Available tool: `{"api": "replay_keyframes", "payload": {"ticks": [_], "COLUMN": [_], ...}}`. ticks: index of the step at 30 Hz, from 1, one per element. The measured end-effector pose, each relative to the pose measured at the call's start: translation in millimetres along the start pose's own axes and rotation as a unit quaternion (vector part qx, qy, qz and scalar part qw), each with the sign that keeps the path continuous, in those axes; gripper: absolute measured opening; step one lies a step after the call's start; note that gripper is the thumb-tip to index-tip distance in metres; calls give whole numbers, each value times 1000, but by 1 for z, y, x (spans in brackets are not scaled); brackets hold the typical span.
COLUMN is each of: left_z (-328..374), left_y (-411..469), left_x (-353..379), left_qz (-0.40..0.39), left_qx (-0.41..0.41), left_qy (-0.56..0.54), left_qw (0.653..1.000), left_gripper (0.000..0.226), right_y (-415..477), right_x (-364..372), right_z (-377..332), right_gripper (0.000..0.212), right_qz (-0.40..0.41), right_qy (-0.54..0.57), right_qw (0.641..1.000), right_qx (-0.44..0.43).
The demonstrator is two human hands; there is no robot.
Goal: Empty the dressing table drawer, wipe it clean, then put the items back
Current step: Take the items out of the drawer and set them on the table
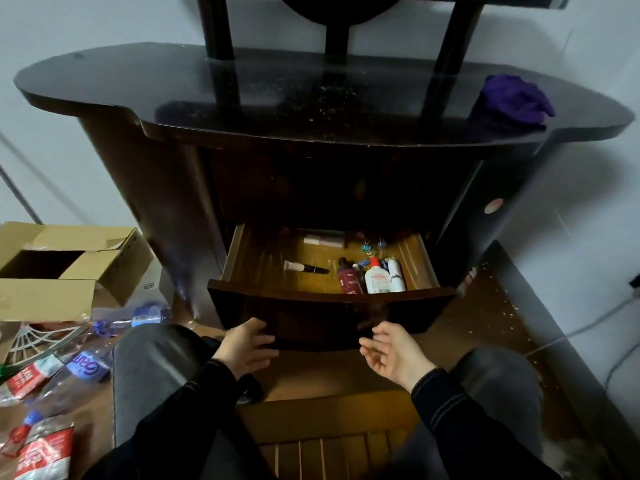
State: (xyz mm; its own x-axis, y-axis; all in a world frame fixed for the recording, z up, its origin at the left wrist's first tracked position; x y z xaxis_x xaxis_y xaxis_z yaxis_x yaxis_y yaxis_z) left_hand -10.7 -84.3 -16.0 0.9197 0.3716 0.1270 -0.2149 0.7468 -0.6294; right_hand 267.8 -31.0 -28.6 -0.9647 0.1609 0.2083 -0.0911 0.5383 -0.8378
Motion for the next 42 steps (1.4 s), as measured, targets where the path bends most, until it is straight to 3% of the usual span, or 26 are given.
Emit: {"api": "replay_keyframes", "payload": {"ticks": [2, 3, 4, 5, 7, 8, 9, 12, 18, 24, 28, 39, 42], "left_z": [33, 53, 73, 90, 111, 116, 117, 110, 105, 89, 74, 45, 46], "left_y": [-20, -32, -49, -66, -84, -79, -68, -34, -32, -65, -88, -104, -98], "left_x": [5, 11, 18, 27, 45, 52, 57, 62, 62, 61, 57, 55, 54], "left_qz": [-20, -27, -23, -10, 27, 34, 34, 35, 69, 18, 15, -47, -85], "left_qx": [162, 275, 392, 496, 613, 615, 592, 528, 553, 572, 588, 558, 505], "left_qy": [158, 244, 325, 392, 491, 530, 566, 636, 635, 625, 609, 614, 619], "left_qw": [974, 929, 860, 775, 619, 583, 572, 562, 536, 531, 532, 556, 596], "left_gripper": [16, 14, 14, 14, 22, 27, 31, 38, 34, 28, 31, 29, 34], "right_y": [-27, -44, -63, -84, -118, -121, -115, -78, -68, -83, -97, -106, -104], "right_x": [4, 9, 15, 23, 43, 55, 64, 71, 68, 53, 40, 22, 21], "right_z": [-21, -37, -53, -69, -88, -93, -95, -97, -95, -69, -49, -22, -27], "right_gripper": [19, 14, 12, 14, 20, 28, 37, 47, 51, 43, 51, 56, 57], "right_qz": [4, 7, 18, 47, 121, 134, 127, 90, 106, 67, 54, 16, 0], "right_qy": [-78, -139, -222, -320, -493, -554, -604, -689, -672, -657, -654, -670, -658], "right_qw": [991, 971, 927, 853, 646, 561, 518, 516, 487, 516, 522, 552, 585], "right_qx": [-109, -196, -302, -410, -570, -600, -592, -500, -548, -546, -544, -496, -475]}}
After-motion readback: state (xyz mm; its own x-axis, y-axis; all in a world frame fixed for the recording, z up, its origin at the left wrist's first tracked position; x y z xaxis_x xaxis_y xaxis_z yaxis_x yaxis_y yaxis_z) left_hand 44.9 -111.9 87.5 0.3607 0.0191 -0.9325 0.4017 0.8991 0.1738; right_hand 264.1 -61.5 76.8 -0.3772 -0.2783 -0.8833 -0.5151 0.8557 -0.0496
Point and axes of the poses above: each hand's wrist, its own y-axis towards the middle knuckle, its own x-axis out of the palm, z = x × y, the point moved 8 cm from there along y, towards the middle knuckle, and after that the axes turned 5 degrees about x, right-handed, at the moved point
